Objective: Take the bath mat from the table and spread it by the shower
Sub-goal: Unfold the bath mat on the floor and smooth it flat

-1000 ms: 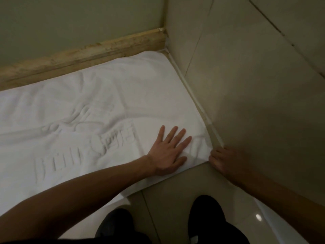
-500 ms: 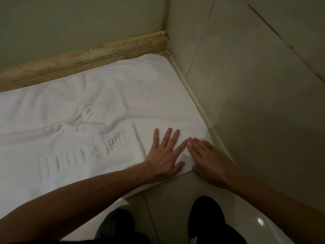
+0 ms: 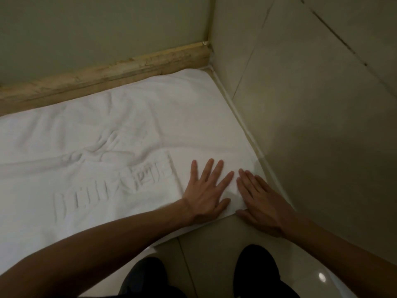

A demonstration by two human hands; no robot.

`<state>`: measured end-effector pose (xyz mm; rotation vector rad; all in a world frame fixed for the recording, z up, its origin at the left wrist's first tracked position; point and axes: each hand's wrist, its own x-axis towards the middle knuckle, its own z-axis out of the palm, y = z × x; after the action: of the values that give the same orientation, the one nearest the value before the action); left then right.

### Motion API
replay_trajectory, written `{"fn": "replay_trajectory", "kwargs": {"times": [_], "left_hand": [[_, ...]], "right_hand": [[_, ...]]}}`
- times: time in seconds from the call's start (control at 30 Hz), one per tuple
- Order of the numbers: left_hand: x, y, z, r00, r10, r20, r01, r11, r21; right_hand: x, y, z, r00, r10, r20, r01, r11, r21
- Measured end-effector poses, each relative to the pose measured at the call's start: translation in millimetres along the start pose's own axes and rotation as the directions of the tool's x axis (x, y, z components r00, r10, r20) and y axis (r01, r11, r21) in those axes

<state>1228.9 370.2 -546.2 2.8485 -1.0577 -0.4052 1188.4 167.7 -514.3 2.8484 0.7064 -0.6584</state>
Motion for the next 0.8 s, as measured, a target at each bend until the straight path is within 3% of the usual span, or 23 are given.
{"fn": "replay_trajectory", "kwargs": {"times": [0.17,0.47,0.63,0.8], "left_hand": [[-23,-24,-5,0.987,-0.159,0.003,0.159,0.987,-0.009],[-26,-27,4,0.986,-0.162,0.036,0.163,0.987,-0.007],[-36,-34,-4,0.990,-0.138,-0.021,0.136,0.987,-0.082],[-65,-54,-5,0.894,-0.444,-0.067,0.434,0.893,-0.117]], "right_hand": [[18,-9,2,0.999,0.001,-0.042,0.001,0.999,0.046],[18,-2,5,1.000,0.003,0.004,-0.003,0.999,0.039],[42,-27,-14,0.988,0.094,-0.119,-0.074,0.985,0.158],[96,-82,-47,0.956,-0.090,-0.278,0.128,0.984,0.121]]}}
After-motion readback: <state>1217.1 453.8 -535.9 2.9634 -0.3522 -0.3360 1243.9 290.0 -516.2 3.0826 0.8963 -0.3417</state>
